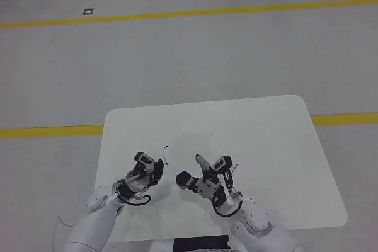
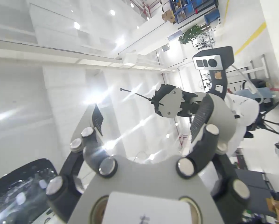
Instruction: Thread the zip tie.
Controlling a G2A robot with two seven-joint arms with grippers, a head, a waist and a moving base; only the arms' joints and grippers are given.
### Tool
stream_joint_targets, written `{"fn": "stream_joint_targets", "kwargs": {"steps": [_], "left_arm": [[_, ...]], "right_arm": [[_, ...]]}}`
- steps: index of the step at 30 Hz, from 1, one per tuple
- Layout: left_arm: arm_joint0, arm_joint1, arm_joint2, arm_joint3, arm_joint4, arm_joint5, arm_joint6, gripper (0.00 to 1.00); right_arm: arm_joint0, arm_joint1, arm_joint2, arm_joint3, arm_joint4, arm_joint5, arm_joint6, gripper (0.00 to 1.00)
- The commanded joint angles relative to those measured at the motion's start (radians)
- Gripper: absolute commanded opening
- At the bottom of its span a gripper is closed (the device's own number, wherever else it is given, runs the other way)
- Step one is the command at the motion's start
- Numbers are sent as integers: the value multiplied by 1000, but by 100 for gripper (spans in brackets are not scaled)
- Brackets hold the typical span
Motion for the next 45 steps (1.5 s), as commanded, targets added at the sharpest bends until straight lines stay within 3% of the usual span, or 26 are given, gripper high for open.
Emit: {"fn": "stream_joint_targets", "kwargs": {"steps": [1, 3, 5, 8, 16, 45], "left_arm": [[-4, -1, 6, 7, -14, 8, -16, 0], [-5, -1, 9, 11, -17, 8, -21, 0], [-5, -1, 9, 11, -17, 8, -21, 0], [-5, -1, 9, 11, -17, 8, -21, 0], [-5, -1, 9, 11, -17, 8, -21, 0], [-5, -1, 9, 11, -17, 8, -21, 0]], "right_arm": [[8, -4, -7, 10, 35, 1, 10, 100], [15, -8, -16, 17, 63, 0, 17, 100], [20, -11, -24, 22, 77, -3, 23, 72], [28, -16, -34, 29, 88, -8, 29, 49], [35, -25, -57, 39, 100, -15, 44, 38], [73, -53, -109, 69, 100, -10, 45, 25]]}}
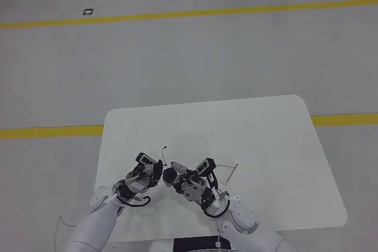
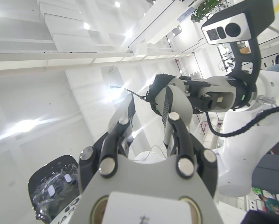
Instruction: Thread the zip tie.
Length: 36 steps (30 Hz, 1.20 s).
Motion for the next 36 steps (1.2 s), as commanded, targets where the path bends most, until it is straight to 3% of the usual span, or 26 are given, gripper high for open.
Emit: {"fn": "stream_joint_targets", "kwargs": {"steps": [1, 13, 17, 18, 36], "left_arm": [[0, 0, 0, 0, 0, 0, 0, 0], [0, 0, 0, 0, 0, 0, 0, 0], [0, 0, 0, 0, 0, 0, 0, 0], [0, 0, 0, 0, 0, 0, 0, 0], [0, 0, 0, 0, 0, 0, 0, 0]], "right_arm": [[1, -2, -1, 2, -1, -2, -3, 24], [1, -7, 4, 7, -6, -16, -5, 15], [-1, -9, 7, 7, -9, -17, -5, 7], [-2, -9, 8, 7, -11, -17, -5, 0], [-44, -14, 72, -7, -37, -17, -5, 0]]}}
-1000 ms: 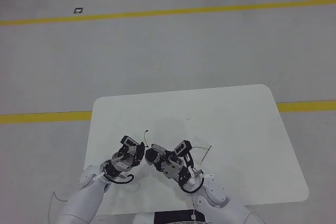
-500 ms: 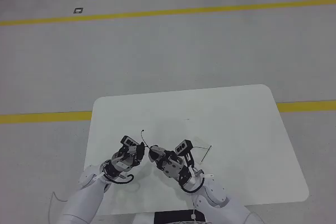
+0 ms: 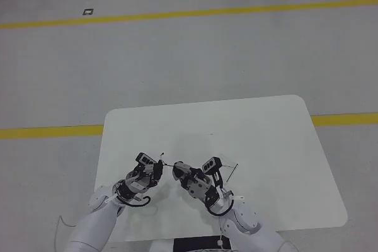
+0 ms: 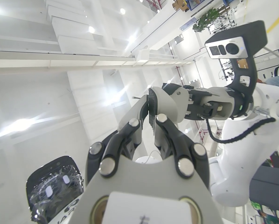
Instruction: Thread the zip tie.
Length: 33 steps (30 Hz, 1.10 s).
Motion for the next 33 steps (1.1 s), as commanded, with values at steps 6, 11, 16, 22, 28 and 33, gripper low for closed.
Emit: {"fn": "stream_joint_targets", "kwargs": {"steps": [6, 11, 16, 22, 28, 33], "left_arm": [[0, 0, 0, 0, 0, 0, 0, 0], [0, 0, 0, 0, 0, 0, 0, 0], [0, 0, 0, 0, 0, 0, 0, 0], [0, 0, 0, 0, 0, 0, 0, 0], [0, 0, 0, 0, 0, 0, 0, 0], [0, 0, 0, 0, 0, 0, 0, 0]], "right_arm": [[-17, -4, 24, -6, 5, 0, 4, 0], [-24, -8, 35, -2, 5, 0, 10, 0], [-31, -11, 48, -2, 1, 0, 12, 0], [-41, -14, 64, -4, -1, 0, 17, 0], [-52, -17, 77, -5, -2, 0, 20, 0], [-59, -18, 88, -4, -5, 0, 22, 0]]}}
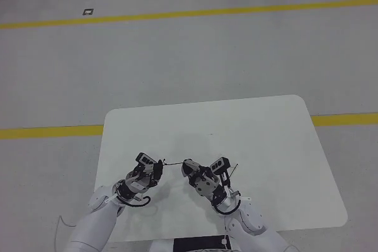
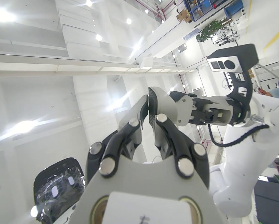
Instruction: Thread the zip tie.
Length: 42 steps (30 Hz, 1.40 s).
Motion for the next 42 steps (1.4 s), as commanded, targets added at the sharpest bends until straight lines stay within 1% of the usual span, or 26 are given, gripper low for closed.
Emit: {"fn": "stream_joint_targets", "kwargs": {"steps": [1, 22, 42], "left_arm": [[0, 0, 0, 0, 0, 0, 0, 0], [0, 0, 0, 0, 0, 0, 0, 0], [0, 0, 0, 0, 0, 0, 0, 0]], "right_arm": [[-3, 0, 5, 1, -2, 0, 1, 0], [-32, -1, 48, -6, -15, 0, 3, 0], [-38, -3, 64, -9, -19, 0, 4, 0]]}}
